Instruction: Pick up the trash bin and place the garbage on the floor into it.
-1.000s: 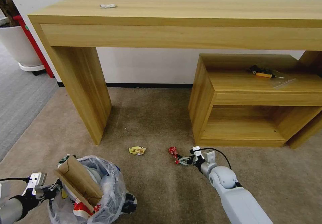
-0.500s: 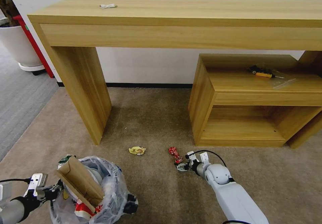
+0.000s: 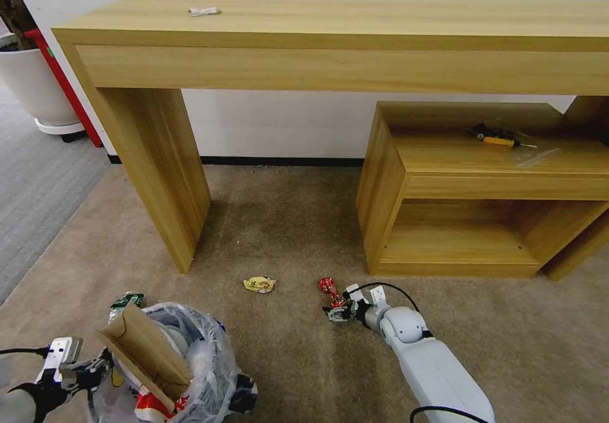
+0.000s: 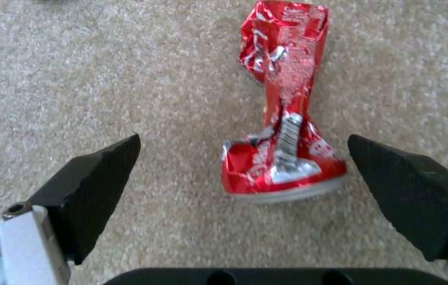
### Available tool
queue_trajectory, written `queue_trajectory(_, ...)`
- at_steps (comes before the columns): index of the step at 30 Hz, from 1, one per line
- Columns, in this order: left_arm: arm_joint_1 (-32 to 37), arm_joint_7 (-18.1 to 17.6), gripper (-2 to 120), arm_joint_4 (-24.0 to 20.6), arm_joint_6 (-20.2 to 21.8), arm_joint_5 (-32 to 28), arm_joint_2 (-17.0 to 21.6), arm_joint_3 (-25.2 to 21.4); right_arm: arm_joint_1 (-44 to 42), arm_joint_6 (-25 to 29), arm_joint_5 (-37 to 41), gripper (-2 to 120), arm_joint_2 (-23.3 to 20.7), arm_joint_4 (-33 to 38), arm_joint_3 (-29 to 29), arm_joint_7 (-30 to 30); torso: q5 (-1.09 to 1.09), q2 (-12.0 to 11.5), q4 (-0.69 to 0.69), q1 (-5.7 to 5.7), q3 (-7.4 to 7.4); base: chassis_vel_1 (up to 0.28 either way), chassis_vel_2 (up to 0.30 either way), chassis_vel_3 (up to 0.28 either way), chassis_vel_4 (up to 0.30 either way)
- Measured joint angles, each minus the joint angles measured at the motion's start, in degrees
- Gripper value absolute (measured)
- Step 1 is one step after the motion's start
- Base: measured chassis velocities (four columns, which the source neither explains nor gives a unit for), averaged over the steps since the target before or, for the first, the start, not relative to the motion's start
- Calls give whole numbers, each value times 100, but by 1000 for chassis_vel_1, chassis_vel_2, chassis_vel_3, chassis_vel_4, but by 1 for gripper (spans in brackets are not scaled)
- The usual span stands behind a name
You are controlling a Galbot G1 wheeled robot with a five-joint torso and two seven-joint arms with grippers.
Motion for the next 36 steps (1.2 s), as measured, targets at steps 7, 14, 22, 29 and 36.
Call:
queue_trajectory(7, -6, 26, 0, -9, 0, -4, 23, -2, 89, -2, -97, 92, 81, -249, 25, -14, 0, 0, -1, 0, 0, 0, 0, 0, 0)
queue_trajectory(14, -17, 51, 0, -9, -1, -7, 34, -2, 113, 118, -102, 73, 92, -330, 40, -135, 0, 0, -1, 0, 0, 0, 0, 0, 0)
queue_trajectory(22, -14, 82, 0, -27, 0, -7, 34, -18, 181, 162, -133, 45, 152, -405, 50, -187, 0, 0, 0, 0, 0, 0, 0, 0, 0)
queue_trajectory(29, -18, 101, 0, -58, -1, -6, 37, -24, 163, 165, -142, 34, 133, -367, 60, -197, 0, 0, 0, 0, 0, 0, 0, 0, 0)
queue_trajectory(36, -115, 60, 0, -127, -1, -19, 105, 21, -85, 233, -72, 15, -72, 316, 188, -153, 1, 0, -1, 0, 0, 0, 0, 0, 0)
